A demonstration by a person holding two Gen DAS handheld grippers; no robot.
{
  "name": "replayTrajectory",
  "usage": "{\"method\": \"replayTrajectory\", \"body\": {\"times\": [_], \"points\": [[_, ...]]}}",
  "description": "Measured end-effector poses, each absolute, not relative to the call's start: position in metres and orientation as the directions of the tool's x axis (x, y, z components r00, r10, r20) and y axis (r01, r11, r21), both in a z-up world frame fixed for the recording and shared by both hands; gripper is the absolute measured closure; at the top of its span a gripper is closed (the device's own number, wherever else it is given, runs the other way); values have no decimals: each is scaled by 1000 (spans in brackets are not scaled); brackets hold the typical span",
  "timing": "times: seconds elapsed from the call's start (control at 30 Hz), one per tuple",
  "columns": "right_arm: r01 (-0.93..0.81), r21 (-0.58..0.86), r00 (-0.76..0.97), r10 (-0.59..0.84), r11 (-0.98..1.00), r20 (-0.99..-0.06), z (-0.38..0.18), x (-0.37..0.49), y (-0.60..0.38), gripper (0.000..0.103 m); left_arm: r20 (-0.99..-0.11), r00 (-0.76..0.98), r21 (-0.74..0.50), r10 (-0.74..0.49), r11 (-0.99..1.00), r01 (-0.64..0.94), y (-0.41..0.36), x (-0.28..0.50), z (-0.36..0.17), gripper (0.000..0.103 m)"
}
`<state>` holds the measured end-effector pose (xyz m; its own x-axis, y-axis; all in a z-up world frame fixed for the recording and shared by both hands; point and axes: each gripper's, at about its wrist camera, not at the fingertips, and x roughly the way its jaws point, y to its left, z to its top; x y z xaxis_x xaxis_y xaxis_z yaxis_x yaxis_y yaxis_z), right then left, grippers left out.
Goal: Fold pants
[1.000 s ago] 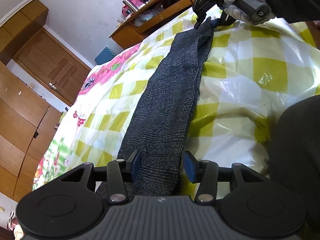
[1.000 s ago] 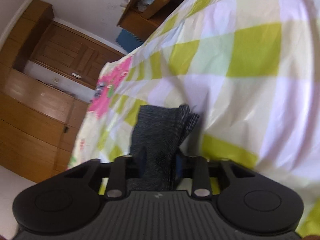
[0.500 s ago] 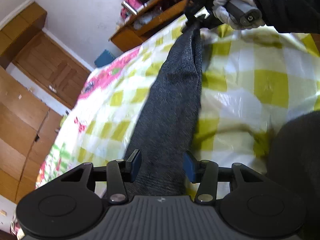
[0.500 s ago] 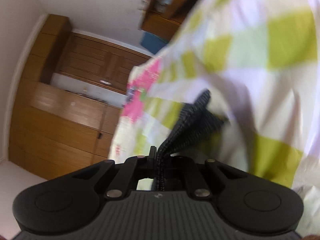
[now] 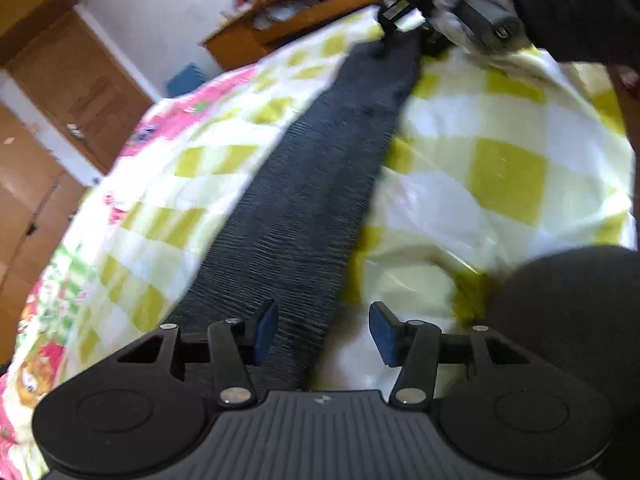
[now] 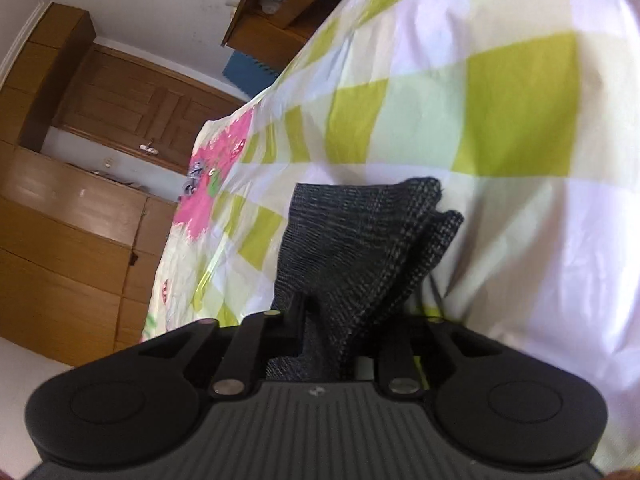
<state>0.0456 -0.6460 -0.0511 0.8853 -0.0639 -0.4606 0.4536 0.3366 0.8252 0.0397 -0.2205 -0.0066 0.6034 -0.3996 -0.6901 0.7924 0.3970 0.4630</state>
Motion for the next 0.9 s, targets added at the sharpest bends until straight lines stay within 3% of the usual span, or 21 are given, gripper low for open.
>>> {"method": "replayTrajectory", "body": {"times": [0.1, 0.37, 0.53, 0.7, 0.83, 0.9], "points": [[346, 873, 937, -82, 344, -340, -20, 37, -633, 95, -742, 561, 403, -367, 425, 810, -213, 45, -15, 39], [102, 721, 954, 139, 686, -267, 97, 85, -500, 95, -650, 654, 390, -386, 569, 724, -156, 39, 2, 38], [-80, 567, 885, 320, 820, -339, 112, 126, -360, 95, -643, 718, 373, -266, 710, 597, -86, 48, -2, 38], [-256, 436, 734, 467, 863, -493, 68, 154, -202, 95, -624, 760, 329, -184, 819, 469, -20, 41, -6, 32], [-394, 225, 645, 443, 891, -623, 25, 142, -96, 95, -625, 767, 282, -144, 874, 394, 13, 37, -16, 31], [-458, 51, 641, 370, 888, -673, 7, 129, -62, 95, -629, 762, 244, -154, 891, 382, 24, 39, -15, 31]]}}
